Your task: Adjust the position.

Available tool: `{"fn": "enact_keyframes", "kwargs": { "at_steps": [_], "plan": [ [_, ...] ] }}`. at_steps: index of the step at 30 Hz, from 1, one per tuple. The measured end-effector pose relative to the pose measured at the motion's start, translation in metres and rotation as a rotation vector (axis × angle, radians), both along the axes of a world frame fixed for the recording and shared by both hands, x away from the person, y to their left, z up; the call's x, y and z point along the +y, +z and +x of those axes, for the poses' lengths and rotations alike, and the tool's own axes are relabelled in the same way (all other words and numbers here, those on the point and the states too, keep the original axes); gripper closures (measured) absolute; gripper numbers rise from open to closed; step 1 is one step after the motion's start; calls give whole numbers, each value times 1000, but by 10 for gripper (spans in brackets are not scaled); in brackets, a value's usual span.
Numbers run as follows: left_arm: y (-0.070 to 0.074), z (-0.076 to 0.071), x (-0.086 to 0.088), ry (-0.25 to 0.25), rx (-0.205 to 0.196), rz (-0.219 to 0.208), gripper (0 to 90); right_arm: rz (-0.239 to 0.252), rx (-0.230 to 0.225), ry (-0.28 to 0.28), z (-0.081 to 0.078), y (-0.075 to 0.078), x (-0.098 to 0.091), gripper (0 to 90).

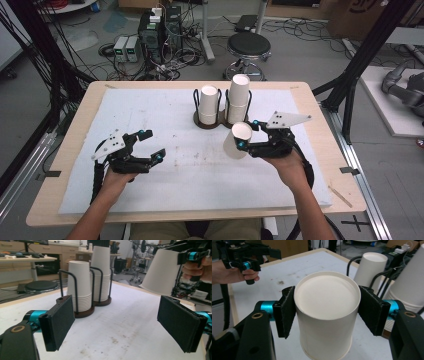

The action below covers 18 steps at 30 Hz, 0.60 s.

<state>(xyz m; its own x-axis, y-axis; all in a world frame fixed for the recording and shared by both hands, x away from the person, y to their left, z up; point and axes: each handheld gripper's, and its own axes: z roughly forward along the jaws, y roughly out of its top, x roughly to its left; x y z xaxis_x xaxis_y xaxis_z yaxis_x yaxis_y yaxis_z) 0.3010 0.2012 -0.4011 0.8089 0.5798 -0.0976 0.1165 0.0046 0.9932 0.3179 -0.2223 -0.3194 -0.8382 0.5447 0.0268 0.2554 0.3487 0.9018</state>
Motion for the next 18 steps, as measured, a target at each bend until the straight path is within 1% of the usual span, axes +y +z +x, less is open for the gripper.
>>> {"fn": "enact_keyframes", "kwargs": {
  "at_steps": [1,2,4,7,8,10,13,14,15,18],
  "plan": [
    [0,0,0,0,0,0,142,-1,1,11,-1,-1,2,351],
    [0,-1,-5,-22,4,9,142,-2,3,21,-1,-2,4,351],
    [1,-3,-10,-39,1,27,142,0,4,38,-2,-4,7,351],
    [3,-3,-17,-60,-7,31,142,2,-3,65,-5,-4,14,351],
    [3,-3,-17,-60,-7,31,142,6,-8,76,-6,-3,16,351],
    [4,-3,-23,-85,-10,33,142,1,-10,96,-8,-3,21,351],
    [5,-3,-28,-112,-10,45,142,-2,-14,118,-11,-2,28,350],
    [5,-3,-28,-112,-10,45,142,-4,-17,124,-11,-2,31,350],
    [6,-3,-32,-124,-12,54,142,-6,-17,130,-12,-2,33,350],
    [8,-4,-39,-150,-10,55,140,-9,-15,146,-14,-3,39,350]
  ]
}}
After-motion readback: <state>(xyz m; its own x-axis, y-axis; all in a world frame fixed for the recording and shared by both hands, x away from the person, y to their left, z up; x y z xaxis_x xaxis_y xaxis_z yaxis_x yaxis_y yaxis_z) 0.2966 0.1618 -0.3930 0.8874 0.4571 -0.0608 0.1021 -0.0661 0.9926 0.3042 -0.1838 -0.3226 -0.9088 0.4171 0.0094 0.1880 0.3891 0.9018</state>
